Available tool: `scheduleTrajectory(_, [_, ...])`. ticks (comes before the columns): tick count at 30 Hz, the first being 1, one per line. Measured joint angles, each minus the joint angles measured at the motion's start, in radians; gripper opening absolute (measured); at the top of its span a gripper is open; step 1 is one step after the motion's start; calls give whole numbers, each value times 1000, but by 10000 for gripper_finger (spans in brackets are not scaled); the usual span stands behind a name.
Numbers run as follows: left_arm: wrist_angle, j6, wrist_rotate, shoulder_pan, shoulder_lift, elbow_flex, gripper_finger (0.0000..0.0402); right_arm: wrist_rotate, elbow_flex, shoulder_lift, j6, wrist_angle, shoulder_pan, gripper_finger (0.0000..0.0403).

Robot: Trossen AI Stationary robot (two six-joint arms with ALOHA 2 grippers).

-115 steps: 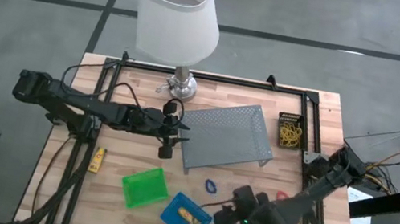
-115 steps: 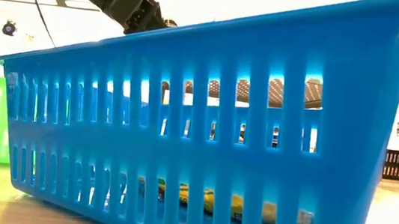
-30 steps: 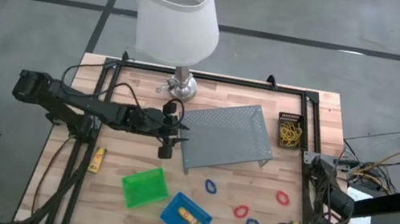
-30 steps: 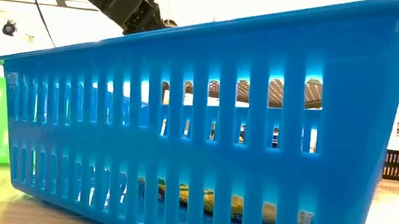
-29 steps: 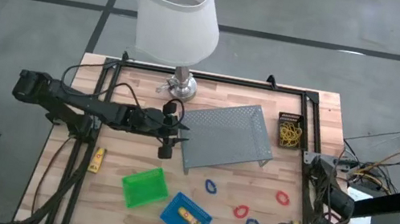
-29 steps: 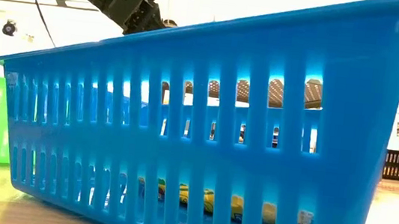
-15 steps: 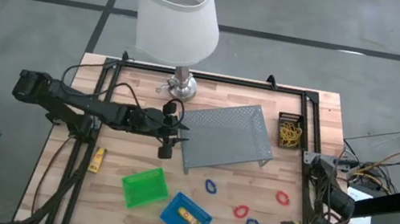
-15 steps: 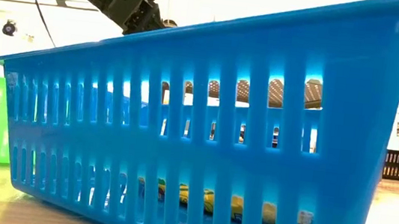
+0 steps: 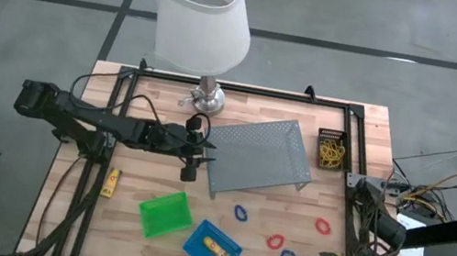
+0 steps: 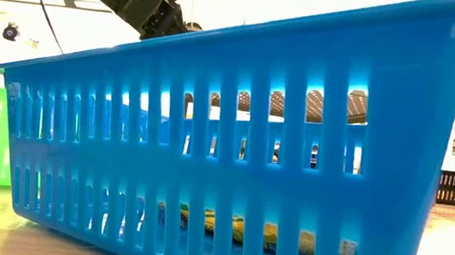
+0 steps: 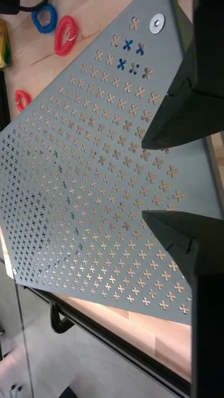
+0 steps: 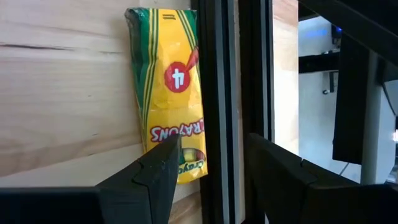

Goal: Pick & Place Office Desk Supplies
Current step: Put the crayon box into the blue basket

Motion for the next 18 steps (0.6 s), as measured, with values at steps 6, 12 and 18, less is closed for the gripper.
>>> scheduleTrajectory(6, [-1,0,0,0,0,0,175,69,15,1,0,-2,-10,187])
scheduleTrajectory(12, [-4,0,0,0,0,0,175,200,28,4,-3,30,-35,187])
scheduleTrajectory(18, [-5,0,0,0,0,0,174,304,38,6,-26,37,-66,187])
